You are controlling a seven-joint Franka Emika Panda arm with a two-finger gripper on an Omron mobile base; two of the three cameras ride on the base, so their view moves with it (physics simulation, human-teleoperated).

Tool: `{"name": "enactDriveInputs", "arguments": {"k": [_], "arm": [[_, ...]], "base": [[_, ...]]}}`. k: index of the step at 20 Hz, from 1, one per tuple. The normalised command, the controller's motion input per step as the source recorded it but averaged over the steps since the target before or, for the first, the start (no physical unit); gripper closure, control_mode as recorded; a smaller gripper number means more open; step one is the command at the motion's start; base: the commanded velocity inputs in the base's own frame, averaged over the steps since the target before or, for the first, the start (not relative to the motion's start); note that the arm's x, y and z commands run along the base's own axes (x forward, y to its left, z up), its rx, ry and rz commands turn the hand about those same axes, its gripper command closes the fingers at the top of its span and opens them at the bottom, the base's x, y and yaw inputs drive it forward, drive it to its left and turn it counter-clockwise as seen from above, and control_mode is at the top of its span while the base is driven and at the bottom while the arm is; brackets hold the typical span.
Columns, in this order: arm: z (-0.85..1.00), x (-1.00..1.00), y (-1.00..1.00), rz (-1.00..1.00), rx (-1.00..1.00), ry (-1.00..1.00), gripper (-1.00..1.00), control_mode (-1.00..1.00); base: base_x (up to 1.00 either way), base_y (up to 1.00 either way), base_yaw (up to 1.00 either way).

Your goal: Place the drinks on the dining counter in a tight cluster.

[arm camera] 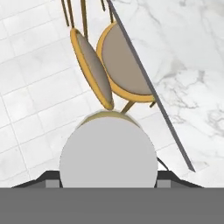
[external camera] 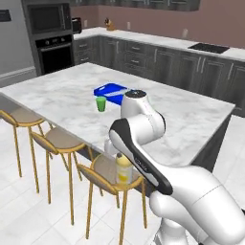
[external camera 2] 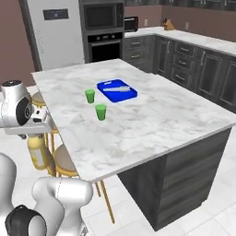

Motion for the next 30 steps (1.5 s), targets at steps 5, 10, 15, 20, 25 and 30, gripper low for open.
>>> {"name": "enactDriveInputs", "arguments": {"k": [5,10,15,20,25,30], "arm": [[0.0,0.0,0.0,0.0,0.0,0.0,1.0,1.0],[0.0,0.0,0.0,0.0,0.0,0.0,1.0,1.0],[0.0,0.0,0.0,0.0,0.0,0.0,1.0,1.0],[0.0,0.0,0.0,0.0,0.0,0.0,1.0,1.0],[0.0,0.0,0.0,0.0,0.0,0.0,1.0,1.0],[0.0,0.0,0.0,0.0,0.0,0.0,1.0,1.0]], "base": [[0.03,0.75,-0.24],[-0.05,0.72,-0.22],[-0.01,0.66,-0.33],[0.12,0.58,-0.4],[0.25,0.52,-0.45],[0.09,0.64,-0.35]]}}
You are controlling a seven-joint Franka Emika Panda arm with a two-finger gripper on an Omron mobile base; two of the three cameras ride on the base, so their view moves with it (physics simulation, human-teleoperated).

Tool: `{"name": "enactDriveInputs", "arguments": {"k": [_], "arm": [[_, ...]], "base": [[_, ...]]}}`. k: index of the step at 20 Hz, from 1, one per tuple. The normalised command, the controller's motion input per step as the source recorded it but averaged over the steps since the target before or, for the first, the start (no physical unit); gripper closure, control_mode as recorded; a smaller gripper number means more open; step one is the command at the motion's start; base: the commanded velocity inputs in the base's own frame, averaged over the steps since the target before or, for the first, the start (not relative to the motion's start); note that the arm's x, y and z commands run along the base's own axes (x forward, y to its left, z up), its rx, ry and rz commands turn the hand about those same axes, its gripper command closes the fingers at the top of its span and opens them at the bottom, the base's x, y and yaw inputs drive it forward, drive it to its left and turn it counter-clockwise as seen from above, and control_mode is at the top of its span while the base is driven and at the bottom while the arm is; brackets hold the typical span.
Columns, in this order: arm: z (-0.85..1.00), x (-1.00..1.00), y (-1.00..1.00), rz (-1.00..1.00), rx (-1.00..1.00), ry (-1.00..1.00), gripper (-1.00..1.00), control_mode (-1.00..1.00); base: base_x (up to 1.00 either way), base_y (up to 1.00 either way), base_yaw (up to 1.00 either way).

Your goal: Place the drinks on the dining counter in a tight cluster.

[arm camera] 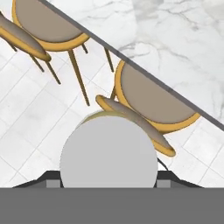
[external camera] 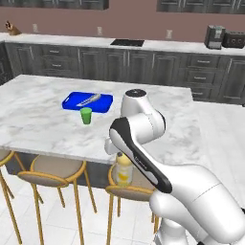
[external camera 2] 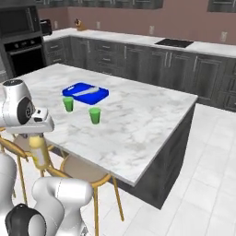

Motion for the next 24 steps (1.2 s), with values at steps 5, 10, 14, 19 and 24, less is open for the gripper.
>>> {"name": "enactDriveInputs", "arguments": {"k": [5,10,14,19,24], "arm": [[0.0,0.0,0.0,0.0,0.0,0.0,1.0,1.0],[0.0,0.0,0.0,0.0,0.0,0.0,1.0,1.0],[0.0,0.0,0.0,0.0,0.0,0.0,1.0,1.0],[0.0,0.0,0.0,0.0,0.0,0.0,1.0,1.0],[0.0,0.0,0.0,0.0,0.0,0.0,1.0,1.0]], "base": [[-0.01,0.67,-0.31],[-0.22,0.61,-0.32],[-0.45,0.54,-0.33],[-0.4,0.43,-0.37],[-0.13,0.54,-0.34]]}}
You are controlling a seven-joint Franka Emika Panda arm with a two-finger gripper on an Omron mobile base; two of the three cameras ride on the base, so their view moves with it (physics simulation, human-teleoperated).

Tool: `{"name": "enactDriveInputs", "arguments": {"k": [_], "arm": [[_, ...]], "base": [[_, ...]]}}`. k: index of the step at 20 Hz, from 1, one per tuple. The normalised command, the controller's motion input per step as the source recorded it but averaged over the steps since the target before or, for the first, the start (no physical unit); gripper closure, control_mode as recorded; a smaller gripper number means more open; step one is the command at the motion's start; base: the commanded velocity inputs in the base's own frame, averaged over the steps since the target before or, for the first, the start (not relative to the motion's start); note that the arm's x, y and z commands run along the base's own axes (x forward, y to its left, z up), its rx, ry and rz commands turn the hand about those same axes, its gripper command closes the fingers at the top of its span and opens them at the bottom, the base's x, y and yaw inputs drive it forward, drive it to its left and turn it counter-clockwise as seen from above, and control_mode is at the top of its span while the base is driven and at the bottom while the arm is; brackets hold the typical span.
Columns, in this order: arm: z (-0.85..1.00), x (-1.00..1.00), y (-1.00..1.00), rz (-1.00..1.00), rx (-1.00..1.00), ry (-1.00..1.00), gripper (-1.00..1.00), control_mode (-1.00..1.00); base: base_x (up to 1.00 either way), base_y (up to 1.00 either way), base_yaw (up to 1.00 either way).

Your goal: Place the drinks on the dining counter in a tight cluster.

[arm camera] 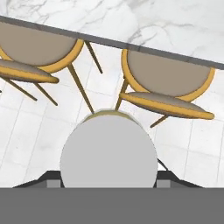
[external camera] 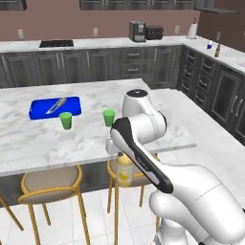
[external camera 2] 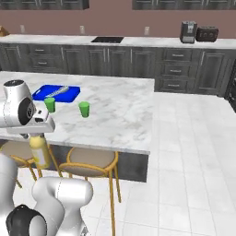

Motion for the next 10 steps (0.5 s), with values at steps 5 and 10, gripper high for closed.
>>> {"name": "enactDriveInputs", "arguments": {"k": [5,10], "arm": [[0.0,0.0,0.0,0.0,0.0,0.0,1.0,1.0],[0.0,0.0,0.0,0.0,0.0,0.0,1.0,1.0]], "base": [[0.19,0.85,-0.09],[0.24,0.81,0.0]]}}
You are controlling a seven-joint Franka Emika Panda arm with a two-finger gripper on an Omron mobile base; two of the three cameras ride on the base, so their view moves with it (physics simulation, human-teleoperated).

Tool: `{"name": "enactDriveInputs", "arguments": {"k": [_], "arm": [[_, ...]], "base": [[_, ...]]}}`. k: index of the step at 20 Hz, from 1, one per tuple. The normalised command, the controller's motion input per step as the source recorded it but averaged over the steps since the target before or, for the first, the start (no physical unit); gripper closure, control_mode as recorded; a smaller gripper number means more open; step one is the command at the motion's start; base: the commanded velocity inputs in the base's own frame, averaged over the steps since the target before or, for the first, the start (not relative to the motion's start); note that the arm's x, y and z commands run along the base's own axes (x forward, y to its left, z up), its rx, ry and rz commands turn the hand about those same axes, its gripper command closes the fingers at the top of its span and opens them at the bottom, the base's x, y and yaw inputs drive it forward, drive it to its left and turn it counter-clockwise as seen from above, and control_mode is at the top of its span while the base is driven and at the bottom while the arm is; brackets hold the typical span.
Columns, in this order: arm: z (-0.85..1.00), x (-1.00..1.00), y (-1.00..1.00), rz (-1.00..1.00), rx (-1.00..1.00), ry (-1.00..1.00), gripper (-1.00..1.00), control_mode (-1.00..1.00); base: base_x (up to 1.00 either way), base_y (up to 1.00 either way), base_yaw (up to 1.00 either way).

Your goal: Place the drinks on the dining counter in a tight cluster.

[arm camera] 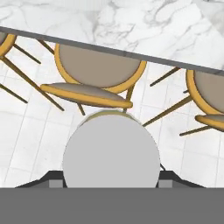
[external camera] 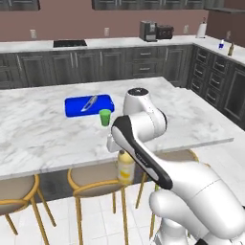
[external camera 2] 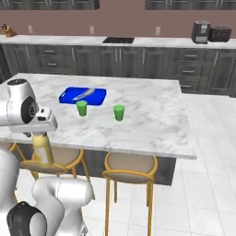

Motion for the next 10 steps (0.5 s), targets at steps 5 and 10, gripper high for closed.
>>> {"name": "enactDriveInputs", "arguments": {"k": [5,10], "arm": [[0.0,0.0,0.0,0.0,0.0,0.0,1.0,1.0],[0.0,0.0,0.0,0.0,0.0,0.0,1.0,1.0]], "base": [[0.68,0.37,0.0],[0.48,0.24,0.0]]}}
